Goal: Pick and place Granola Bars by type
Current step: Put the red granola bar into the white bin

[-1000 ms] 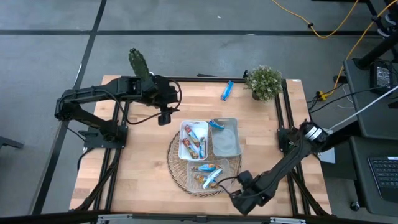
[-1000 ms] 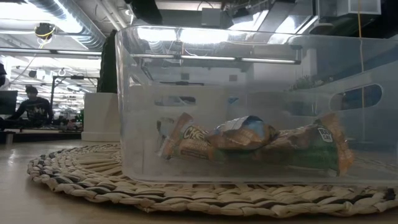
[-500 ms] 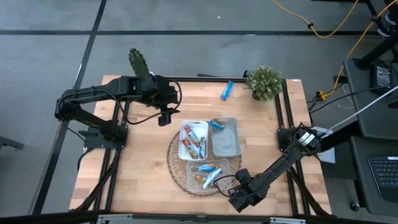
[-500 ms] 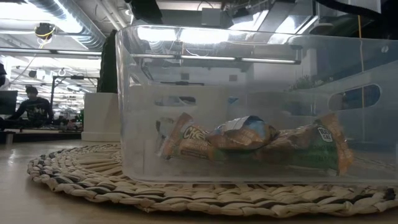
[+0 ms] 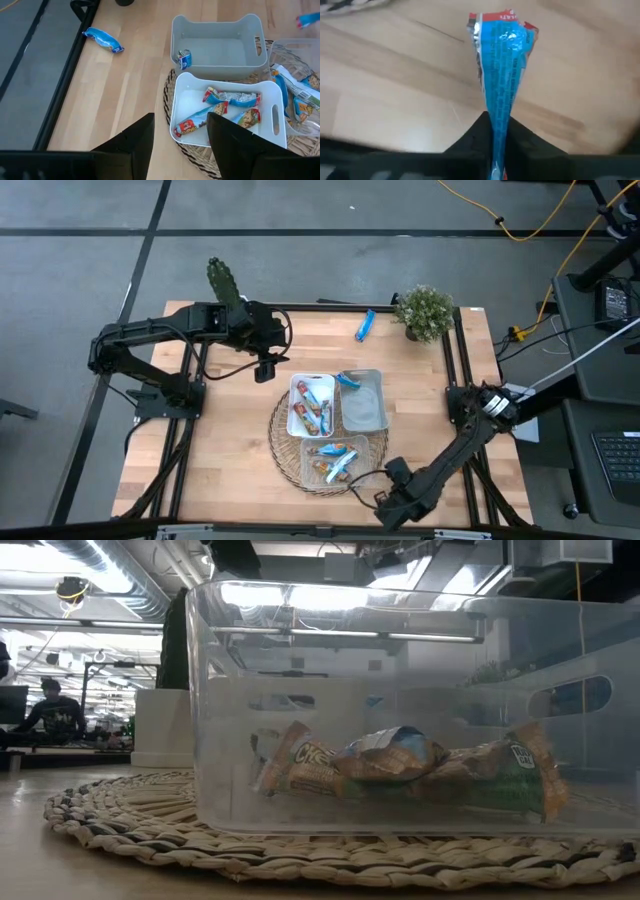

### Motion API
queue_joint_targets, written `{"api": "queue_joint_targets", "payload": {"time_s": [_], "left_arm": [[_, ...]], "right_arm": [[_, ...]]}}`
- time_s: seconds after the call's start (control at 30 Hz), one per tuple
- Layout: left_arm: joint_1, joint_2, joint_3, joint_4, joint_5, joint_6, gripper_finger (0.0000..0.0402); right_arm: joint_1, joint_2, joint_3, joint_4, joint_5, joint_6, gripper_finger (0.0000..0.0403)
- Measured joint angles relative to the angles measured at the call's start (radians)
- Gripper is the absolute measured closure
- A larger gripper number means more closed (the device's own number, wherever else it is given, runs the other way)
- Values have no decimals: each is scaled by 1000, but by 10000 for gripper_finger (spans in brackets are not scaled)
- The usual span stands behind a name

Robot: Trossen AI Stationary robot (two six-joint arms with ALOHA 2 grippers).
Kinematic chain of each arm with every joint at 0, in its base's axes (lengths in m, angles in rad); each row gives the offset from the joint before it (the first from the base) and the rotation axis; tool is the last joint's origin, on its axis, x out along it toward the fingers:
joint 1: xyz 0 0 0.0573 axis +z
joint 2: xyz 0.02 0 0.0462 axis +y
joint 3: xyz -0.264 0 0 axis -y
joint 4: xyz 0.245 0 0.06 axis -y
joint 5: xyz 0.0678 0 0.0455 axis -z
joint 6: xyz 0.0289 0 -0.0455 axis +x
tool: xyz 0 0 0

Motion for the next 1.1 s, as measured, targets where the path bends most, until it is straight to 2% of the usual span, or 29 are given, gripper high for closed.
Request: {"api": "queue_joint_targets", "payload": {"time_s": [0.1,0.27,0.37,0.47,0.6,0.77,0.9,1.0,1.1], "left_arm": [[0,0,0,0,0,0,229],[0,0,0,6,-1,0,229],[-1,-6,0,59,8,-18,229],[-6,-31,0,158,71,-23,229],[-7,-83,0,327,220,-22,229],[-9,-152,0,516,405,-11,229],[-27,-177,2,583,503,-9,229],[-43,-179,1,599,523,-45,222],[-56,-173,1,606,517,-59,203]], "right_arm": [[26,0,134,-180,58,27,383],[58,-4,377,-434,290,74,375],[58,-26,446,-416,544,-16,379],[38,-39,498,-417,792,-67,384],[-12,-52,543,-420,1001,-218,384],[-105,-76,579,-417,1107,-479,381],[-194,-115,595,-413,1206,-695,384],[-262,-152,603,-406,1224,-874,384],[-331,-196,603,-342,1182,-1078,383]]}}
